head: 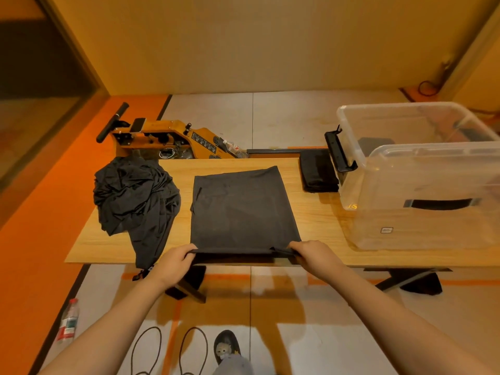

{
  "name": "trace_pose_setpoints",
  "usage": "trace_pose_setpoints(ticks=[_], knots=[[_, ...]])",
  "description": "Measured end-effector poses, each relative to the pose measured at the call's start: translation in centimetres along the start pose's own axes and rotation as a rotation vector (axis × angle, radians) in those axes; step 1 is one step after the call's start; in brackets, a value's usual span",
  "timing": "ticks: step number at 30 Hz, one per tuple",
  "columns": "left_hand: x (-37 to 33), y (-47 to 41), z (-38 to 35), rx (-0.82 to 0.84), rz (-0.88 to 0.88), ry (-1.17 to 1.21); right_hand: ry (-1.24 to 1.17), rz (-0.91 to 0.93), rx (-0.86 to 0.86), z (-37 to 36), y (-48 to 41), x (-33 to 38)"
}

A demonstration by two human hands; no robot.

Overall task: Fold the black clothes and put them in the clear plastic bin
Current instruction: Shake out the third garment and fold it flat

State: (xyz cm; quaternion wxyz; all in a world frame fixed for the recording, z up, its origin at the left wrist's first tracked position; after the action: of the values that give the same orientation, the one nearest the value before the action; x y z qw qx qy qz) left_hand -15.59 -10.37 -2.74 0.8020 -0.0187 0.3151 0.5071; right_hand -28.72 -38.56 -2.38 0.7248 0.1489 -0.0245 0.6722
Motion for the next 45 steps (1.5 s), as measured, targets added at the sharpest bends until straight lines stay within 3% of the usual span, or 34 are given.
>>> trace_pose_setpoints(ticks=[14, 24, 32, 40, 45], knots=[[0.9, -0.8, 2.4, 0.004, 0.119, 0.24, -0.29, -0.115, -0.068, 2.6, -1.6, -0.3], [1.8, -10.4, 5.4, 0.063, 0.186, 0.533, -0.506, -0.253, -0.19, 4.3, -11.4, -2.7], [5.7, -16.4, 2.1, 0.239, 0.422, 0.728, -0.661, -0.607, -0.171, -0.6, -17.8, -6.7], [7.4, -17.1, 1.0, 0.186, 0.445, 0.76, -0.75, -0.659, -0.252, -1.1, -17.7, -7.1], [7.3, -16.9, 1.7, 0.18, 0.369, 0.69, -1.022, -0.567, -0.225, 0.5, -17.8, -6.3]])
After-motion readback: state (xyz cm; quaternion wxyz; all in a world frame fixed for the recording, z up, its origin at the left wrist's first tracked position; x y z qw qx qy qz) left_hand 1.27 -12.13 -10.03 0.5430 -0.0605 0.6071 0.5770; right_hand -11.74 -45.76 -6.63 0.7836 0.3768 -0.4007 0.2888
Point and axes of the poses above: each hand's wrist, its own y-axis away from the middle knuckle, its own z-axis out of the back of the hand, x = y × z, the point moved 8 cm from there along -y, towards the middle knuckle, and after that the axes turned 4 degrees about -x, right-handed, at the moved point
